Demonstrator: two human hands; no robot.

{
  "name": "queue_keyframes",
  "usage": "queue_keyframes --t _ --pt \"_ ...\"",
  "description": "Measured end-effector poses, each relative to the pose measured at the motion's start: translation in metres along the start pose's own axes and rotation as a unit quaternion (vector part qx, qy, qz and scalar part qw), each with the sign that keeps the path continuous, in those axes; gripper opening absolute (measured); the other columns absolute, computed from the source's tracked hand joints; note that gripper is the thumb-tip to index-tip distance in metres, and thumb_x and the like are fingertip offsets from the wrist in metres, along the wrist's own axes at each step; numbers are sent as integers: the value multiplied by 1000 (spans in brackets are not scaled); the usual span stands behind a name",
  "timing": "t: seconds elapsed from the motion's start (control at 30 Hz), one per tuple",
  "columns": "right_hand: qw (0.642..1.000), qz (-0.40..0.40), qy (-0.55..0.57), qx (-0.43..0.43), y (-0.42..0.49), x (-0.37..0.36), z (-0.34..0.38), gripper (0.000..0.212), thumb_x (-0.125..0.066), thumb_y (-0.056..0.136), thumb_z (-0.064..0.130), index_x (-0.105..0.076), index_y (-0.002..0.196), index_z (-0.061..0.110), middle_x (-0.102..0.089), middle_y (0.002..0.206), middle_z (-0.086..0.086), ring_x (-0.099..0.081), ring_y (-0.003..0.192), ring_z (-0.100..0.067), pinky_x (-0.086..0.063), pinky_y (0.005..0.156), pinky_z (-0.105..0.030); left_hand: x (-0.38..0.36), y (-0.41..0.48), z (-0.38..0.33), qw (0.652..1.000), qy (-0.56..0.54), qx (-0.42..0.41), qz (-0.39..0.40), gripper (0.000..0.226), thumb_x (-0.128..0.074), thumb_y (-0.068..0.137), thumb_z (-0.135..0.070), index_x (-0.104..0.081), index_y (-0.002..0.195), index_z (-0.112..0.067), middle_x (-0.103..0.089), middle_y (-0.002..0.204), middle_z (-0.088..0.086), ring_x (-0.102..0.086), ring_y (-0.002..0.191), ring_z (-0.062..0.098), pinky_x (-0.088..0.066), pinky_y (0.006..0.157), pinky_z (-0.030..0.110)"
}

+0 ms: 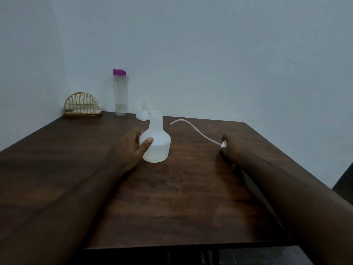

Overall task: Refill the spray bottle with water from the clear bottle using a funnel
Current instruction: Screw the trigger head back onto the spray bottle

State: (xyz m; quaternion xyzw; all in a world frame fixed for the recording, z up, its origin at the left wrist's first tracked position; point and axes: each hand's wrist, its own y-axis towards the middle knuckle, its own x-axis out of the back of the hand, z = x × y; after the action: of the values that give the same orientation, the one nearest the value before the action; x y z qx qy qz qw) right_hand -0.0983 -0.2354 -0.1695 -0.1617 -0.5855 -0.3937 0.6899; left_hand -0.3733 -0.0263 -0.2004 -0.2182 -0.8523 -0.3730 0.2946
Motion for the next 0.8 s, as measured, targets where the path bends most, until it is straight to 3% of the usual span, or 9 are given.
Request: queue_keyframes --t 0.17,0.37,0.47,0.57,0.8 --pt "995 -65 2 73 6 14 19 43 -68 89 30 -58 128 16 -66 121 -8 -59 114 -29 -45 97 -37 0 0 1 1000 5 -2 -5 47 -44 87 -66 -51 110 -25 -59 100 -5 -56 83 8 -49 67 25" --pt "970 -145 -33 193 -1 37 31 28 -61 95 22 -64 122 17 -64 121 -6 -60 105 -31 -41 89 -38 2 -2 -1 1000 5 2 -13 52 -45 87 -67 -50 115 -24 -59 102 -5 -56 84 8 -50 69 25" --pt "954 -167 -37 246 0 37 28 26 -69 89 12 -69 115 14 -63 112 -11 -61 93 -33 -46 78 -39 3 -3 -2 1000 1 1 -28 55 -45 87 -66 -49 120 -23 -58 106 -5 -56 86 8 -51 71 26" --pt "935 -188 -67 292 2 34 23 31 -80 77 5 -72 105 12 -60 101 -13 -62 74 -34 -41 61 -30 5 -5 -4 999 -7 11 -31 64 -44 86 -69 -45 130 -22 -56 115 -6 -56 92 8 -52 78 28" --pt "929 -227 -22 291 5 36 15 30 -81 75 0 -71 100 11 -56 105 -13 -59 78 -30 -52 61 -35 8 -9 -10 997 -28 0 -67 66 -48 88 -60 -42 138 -18 -57 122 0 -56 96 10 -47 79 25"
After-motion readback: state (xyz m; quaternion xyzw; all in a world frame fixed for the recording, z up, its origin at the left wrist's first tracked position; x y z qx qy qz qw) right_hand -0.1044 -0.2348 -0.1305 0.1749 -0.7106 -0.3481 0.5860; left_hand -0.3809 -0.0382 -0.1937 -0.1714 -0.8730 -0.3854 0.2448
